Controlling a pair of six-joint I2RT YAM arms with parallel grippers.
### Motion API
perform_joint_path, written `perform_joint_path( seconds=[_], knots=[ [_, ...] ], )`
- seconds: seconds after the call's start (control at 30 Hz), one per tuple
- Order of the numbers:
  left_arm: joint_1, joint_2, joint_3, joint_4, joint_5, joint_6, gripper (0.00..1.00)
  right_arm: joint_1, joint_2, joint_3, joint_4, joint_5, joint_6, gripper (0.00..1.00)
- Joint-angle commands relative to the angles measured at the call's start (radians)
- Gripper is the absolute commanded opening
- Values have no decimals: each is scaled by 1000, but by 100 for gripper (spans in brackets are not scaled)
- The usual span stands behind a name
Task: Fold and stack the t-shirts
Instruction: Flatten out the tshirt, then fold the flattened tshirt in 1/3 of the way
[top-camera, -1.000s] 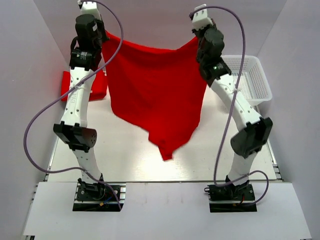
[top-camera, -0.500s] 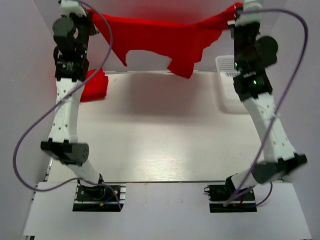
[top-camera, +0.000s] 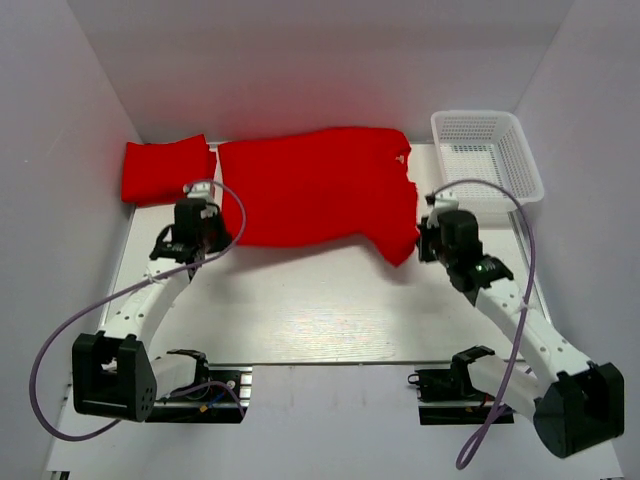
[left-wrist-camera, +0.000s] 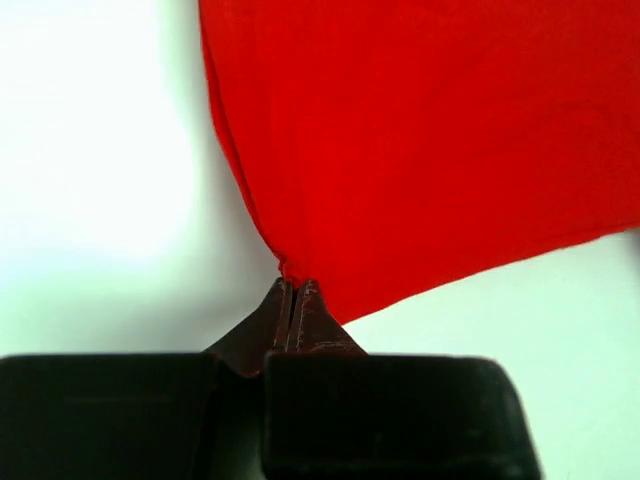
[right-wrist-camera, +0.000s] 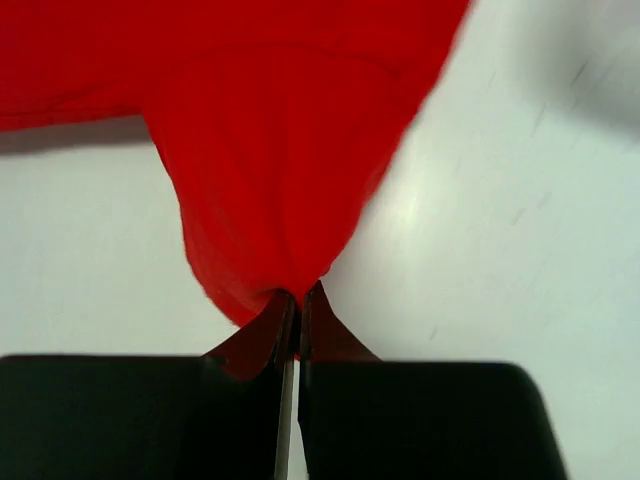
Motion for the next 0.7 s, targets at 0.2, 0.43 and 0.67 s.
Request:
perform_joint_path(
  seconds=[0.2,0.43,0.67],
  knots=[
    [-5,-147,-238,-153,72,-220,0,-1,-139,-203,-196,-142,253,0],
    [-5,-237,-335,-200,60,-309,0,1,-119,-246,-340,-109,420,0],
    [-5,-299,-355,-299,28,-372,0,-1,-185,-231,-463,-59,585,0]
  ],
)
